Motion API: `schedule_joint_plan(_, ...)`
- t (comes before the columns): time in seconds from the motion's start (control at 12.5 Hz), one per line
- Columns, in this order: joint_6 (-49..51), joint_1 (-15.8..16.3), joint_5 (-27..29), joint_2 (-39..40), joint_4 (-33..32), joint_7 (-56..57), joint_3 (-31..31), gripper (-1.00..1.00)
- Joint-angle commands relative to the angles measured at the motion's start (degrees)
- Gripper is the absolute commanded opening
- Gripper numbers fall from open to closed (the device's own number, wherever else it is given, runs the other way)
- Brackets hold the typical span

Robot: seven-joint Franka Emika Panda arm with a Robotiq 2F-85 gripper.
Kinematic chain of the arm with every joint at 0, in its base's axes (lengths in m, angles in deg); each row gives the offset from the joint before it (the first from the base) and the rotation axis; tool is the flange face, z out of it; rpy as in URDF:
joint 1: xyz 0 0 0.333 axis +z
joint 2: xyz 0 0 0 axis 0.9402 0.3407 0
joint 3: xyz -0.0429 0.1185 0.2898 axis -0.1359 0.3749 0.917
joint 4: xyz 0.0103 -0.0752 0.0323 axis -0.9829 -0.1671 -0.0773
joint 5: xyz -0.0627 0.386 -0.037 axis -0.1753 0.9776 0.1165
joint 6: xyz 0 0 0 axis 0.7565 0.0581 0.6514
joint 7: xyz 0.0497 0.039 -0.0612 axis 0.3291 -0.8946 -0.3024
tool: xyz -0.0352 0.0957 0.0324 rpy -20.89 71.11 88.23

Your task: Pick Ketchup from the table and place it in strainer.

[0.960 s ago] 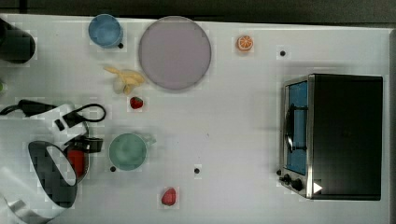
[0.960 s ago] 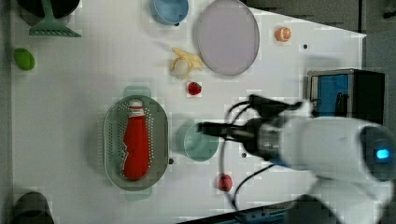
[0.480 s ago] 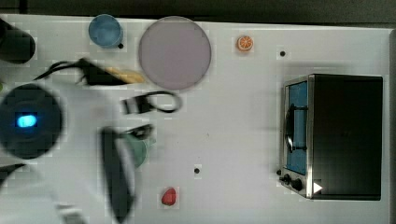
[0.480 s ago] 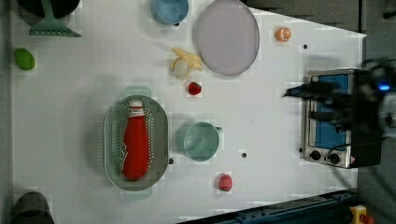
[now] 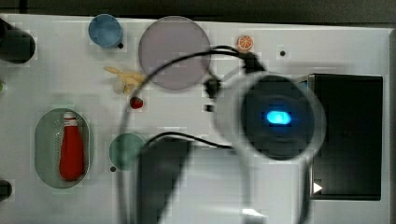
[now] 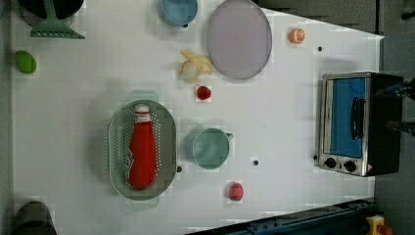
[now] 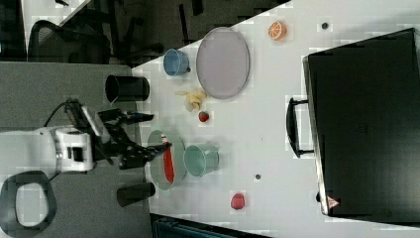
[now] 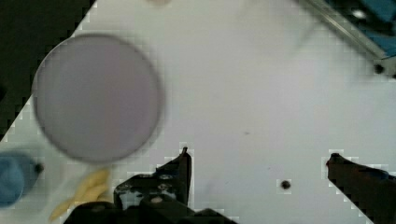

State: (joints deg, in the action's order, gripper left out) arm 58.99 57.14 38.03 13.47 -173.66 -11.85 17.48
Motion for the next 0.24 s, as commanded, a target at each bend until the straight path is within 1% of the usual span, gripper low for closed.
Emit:
schedule_joint_plan(0.08, 1.6, 1.4, 0.3, 0.0, 2.7, -1.5, 1.1, 1.00)
schedule_joint_plan(0.24, 3.6, 1.6, 0.3, 0.6, 4.1, -1.5, 1.8, 1.00)
